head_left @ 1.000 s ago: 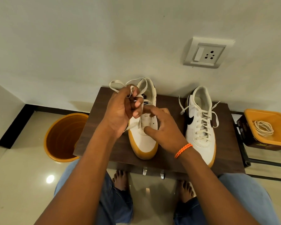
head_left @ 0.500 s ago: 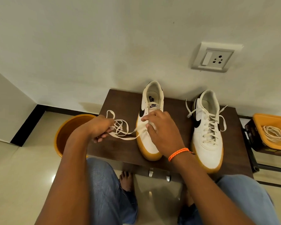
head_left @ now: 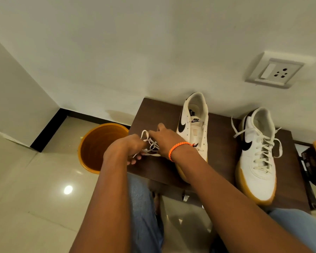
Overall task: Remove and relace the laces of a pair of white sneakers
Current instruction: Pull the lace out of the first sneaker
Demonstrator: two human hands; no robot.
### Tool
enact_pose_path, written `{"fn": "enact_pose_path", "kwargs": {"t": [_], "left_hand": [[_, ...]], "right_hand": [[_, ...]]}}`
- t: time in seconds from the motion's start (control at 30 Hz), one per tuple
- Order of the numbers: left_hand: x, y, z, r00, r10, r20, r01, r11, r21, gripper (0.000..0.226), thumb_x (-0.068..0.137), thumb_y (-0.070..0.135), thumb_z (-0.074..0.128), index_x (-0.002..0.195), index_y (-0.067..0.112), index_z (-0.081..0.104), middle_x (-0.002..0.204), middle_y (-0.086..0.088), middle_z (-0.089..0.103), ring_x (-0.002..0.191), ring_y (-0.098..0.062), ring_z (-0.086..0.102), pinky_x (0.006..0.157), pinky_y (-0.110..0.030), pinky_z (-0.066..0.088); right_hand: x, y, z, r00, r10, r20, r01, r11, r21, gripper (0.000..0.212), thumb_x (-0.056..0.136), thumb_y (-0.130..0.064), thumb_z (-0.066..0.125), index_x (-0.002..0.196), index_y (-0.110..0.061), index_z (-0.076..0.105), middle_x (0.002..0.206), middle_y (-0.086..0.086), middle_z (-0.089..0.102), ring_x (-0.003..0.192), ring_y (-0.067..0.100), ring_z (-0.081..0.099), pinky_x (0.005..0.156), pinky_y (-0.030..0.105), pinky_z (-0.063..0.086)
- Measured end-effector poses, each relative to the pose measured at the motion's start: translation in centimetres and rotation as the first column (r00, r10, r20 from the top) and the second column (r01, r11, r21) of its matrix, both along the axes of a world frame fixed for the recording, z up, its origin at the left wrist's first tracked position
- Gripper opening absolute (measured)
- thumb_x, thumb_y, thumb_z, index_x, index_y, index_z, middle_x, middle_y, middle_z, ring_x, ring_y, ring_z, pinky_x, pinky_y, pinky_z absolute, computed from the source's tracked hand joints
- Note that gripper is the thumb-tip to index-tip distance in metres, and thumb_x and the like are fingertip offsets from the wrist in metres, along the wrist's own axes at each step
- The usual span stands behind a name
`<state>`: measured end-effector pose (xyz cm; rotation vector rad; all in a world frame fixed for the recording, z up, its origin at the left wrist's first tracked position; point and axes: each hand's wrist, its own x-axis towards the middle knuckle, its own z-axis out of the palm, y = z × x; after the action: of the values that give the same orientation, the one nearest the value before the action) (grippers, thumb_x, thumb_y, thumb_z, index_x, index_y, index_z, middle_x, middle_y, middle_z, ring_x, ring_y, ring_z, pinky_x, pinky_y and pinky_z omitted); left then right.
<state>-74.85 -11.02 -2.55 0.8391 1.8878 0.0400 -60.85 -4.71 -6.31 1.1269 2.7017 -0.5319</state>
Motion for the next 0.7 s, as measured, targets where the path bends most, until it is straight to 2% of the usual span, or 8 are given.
{"fn": "enact_pose_path", "kwargs": {"t": [0.07, 0.13, 0.2, 0.3, 0.4, 0.5, 0.6, 0.7], "left_hand": [[-0.2, 0.1, -0.2, 1.000, -0.004, -0.004, 0.004, 1.000, 0.022, 0.029, 0.109, 0.022, 0.047, 0.094, 0.007, 0.066, 0.082, -0.009, 0.063, 0.061, -0.020, 0.055, 0.062, -0.031, 0.046], [-0.2, 0.3, -0.4, 0.999, -0.028, -0.017, 0.028, 0.998, 0.050, 0.022, 0.108, 0.018, 0.050, 0.099, 0.006, 0.067, 0.086, -0.011, 0.068, 0.063, -0.021, 0.060, 0.065, -0.035, 0.052], [0.1, 0.6, -0.5, 0.999, -0.045, -0.023, 0.047, 0.995, 0.092, 0.016, 0.107, 0.015, 0.054, 0.104, 0.004, 0.065, 0.094, -0.014, 0.071, 0.066, -0.022, 0.065, 0.069, -0.038, 0.058], [0.5, 1.1, -0.4, 1.000, -0.011, -0.016, 0.015, 0.973, 0.232, 0.013, 0.107, 0.017, 0.055, 0.117, 0.010, 0.060, 0.102, -0.012, 0.071, 0.075, -0.021, 0.073, 0.063, -0.033, 0.060], [0.6, 1.5, -0.2, 0.999, 0.050, -0.008, -0.044, 0.936, 0.349, 0.014, 0.105, 0.011, 0.061, 0.118, 0.014, 0.063, 0.102, -0.010, 0.072, 0.080, -0.020, 0.077, 0.065, -0.031, 0.063], [0.9, 1.8, -0.3, 0.998, 0.059, -0.023, -0.045, 0.918, 0.393, 0.027, 0.095, 0.010, 0.076, 0.117, 0.017, 0.062, 0.105, -0.008, 0.070, 0.088, -0.022, 0.075, 0.075, -0.037, 0.066], [1.9, 2.1, -0.4, 0.997, 0.024, -0.073, 0.010, 0.905, 0.426, 0.049, 0.085, 0.018, 0.086, 0.126, 0.023, 0.060, 0.117, -0.002, 0.066, 0.102, -0.024, 0.068, 0.087, -0.044, 0.063], [3.2, 2.4, -0.6, 0.987, 0.014, -0.158, 0.061, 0.886, 0.460, 0.058, 0.088, 0.028, 0.083, 0.140, 0.026, 0.056, 0.129, -0.004, 0.067, 0.112, -0.026, 0.065, 0.098, -0.046, 0.057]], "right_hand": [[-0.2, 0.0, -0.8, 0.996, -0.029, -0.086, 0.027, 0.999, -0.020, 0.039, 0.093, -0.008, 0.069, 0.128, -0.024, 0.063, 0.117, 0.010, 0.051, 0.102, 0.036, 0.064, 0.081, 0.038, 0.051], [-0.2, 0.0, -1.4, 0.990, -0.055, -0.127, 0.055, 0.998, -0.003, 0.022, 0.095, -0.011, 0.068, 0.115, -0.020, 0.072, 0.109, 0.009, 0.061, 0.100, 0.033, 0.066, 0.076, 0.032, 0.043], [0.0, 0.0, -1.2, 0.984, -0.091, -0.152, 0.092, 0.996, 0.000, 0.015, 0.095, -0.011, 0.067, 0.107, -0.016, 0.076, 0.106, 0.011, 0.069, 0.101, 0.032, 0.066, 0.075, 0.030, 0.043], [1.4, 0.2, 0.5, 0.943, -0.166, -0.287, 0.178, 0.984, 0.015, 0.010, 0.092, -0.015, 0.071, 0.099, -0.018, 0.076, 0.102, 0.009, 0.070, 0.099, 0.030, 0.064, 0.083, 0.036, 0.051], [4.9, 0.7, 3.7, 0.816, -0.273, -0.509, 0.294, 0.955, -0.041, 0.010, 0.087, -0.013, 0.076, 0.089, -0.023, 0.074, 0.090, -0.002, 0.070, 0.085, 0.015, 0.064, 0.081, 0.040, 0.055], [9.4, 0.5, 7.0, 0.721, -0.345, -0.601, 0.362, 0.927, -0.098, 0.014, 0.083, -0.012, 0.080, 0.085, -0.024, 0.075, 0.084, -0.011, 0.073, 0.078, 0.008, 0.069, 0.078, 0.034, 0.059], [13.0, -0.1, 9.5, 0.624, -0.399, -0.672, 0.435, 0.892, -0.125, 0.014, 0.083, -0.008, 0.081, 0.088, -0.020, 0.076, 0.083, -0.007, 0.075, 0.072, 0.011, 0.073, 0.073, 0.032, 0.061], [15.8, -1.1, 11.6, 0.496, -0.454, -0.740, 0.508, 0.843, -0.177, 0.009, 0.087, -0.005, 0.079, 0.091, -0.013, 0.076, 0.084, 0.000, 0.075, 0.069, 0.011, 0.074, 0.065, 0.020, 0.058]]}}
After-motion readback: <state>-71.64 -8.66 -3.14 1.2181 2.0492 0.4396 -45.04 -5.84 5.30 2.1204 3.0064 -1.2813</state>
